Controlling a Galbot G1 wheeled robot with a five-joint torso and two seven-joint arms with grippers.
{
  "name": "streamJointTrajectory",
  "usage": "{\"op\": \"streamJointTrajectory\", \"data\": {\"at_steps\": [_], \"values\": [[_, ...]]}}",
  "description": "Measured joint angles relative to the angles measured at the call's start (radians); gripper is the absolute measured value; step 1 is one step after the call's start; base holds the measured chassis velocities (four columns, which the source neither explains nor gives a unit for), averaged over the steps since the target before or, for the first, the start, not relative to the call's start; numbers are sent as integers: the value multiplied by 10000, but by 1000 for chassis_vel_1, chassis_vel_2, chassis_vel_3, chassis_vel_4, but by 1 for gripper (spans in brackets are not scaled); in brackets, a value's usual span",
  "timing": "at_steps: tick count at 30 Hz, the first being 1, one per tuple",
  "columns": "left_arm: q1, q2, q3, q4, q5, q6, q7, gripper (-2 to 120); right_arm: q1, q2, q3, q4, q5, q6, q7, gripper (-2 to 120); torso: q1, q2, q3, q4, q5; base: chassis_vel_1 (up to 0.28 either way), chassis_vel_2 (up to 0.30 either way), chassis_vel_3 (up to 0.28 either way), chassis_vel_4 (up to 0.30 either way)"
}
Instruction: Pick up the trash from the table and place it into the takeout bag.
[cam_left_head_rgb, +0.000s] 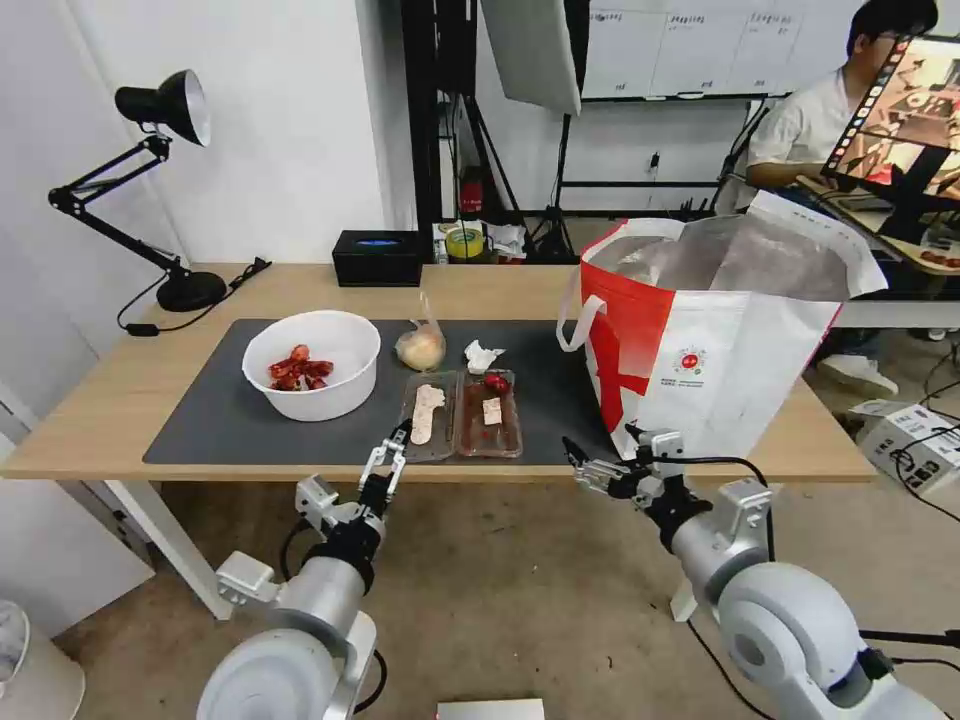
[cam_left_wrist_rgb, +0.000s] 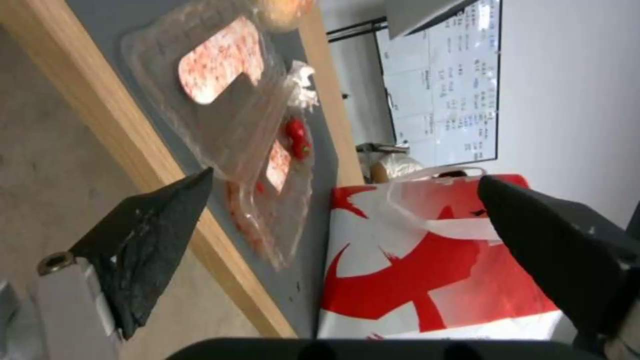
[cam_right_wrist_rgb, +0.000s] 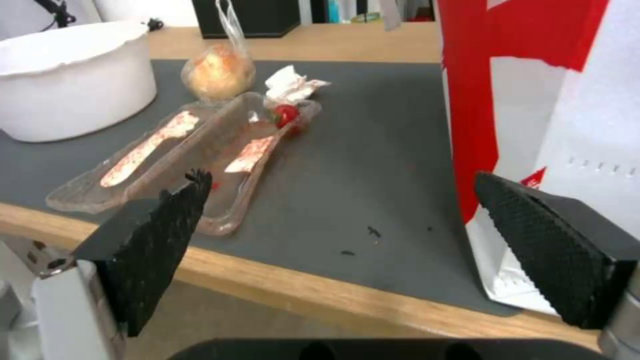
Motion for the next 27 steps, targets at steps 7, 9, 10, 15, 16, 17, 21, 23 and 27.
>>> {"op": "streamJointTrajectory", "data": {"at_steps": [7, 9, 10, 15, 16, 17, 21, 23, 27], "values": [[-384, -151, 394, 453, 141, -157, 5, 100, -93, -3, 110, 47, 3, 52, -14, 100, 0, 0, 0, 0, 0, 0, 0, 0, 0], [-593, -169, 498, 633, 146, -203, 7, 100, -166, -6, 215, 72, 3, 56, -15, 100, 0, 0, 0, 0, 0, 0, 0, 0, 0], [-593, -169, 498, 633, 146, -203, 7, 100, -166, -6, 215, 72, 3, 56, -15, 100, 0, 0, 0, 0, 0, 0, 0, 0, 0], [-914, -121, 672, 908, 133, -228, -49, 100, -234, -54, 398, 105, 5, 65, -15, 100, 0, -1, 0, 0, 0, 0, 0, 0, 0], [-914, -121, 672, 908, 133, -228, -49, 100, -234, -54, 398, 105, 5, 65, -15, 100, 0, -1, 0, 0, 0, 0, 0, 0, 0], [-971, -97, 727, 965, 118, -228, -61, 100, -250, -59, 437, 111, 6, 75, -15, 100, 0, 0, 0, 0, 0, 0, 0, 0, 0], [-1263, -41, 925, 1205, 52, -218, -131, 100, -326, -86, 556, 145, 7, 103, -15, 100, 0, -1, 0, 1, 0, 0, 0, 0, 0], [-1523, -52, 1036, 1399, -30, -216, -259, 100, -406, -116, 644, 176, 7, 117, -15, 100, 0, 0, 0, 0, 0, 0, 0, 0, 0], [-1804, -99, 1123, 1666, -61, -229, -386, 100, -494, -137, 758, 198, 6, 144, -15, 100, 0, 0, 0, 0, -1, 0, 0, 0, 0]]}}
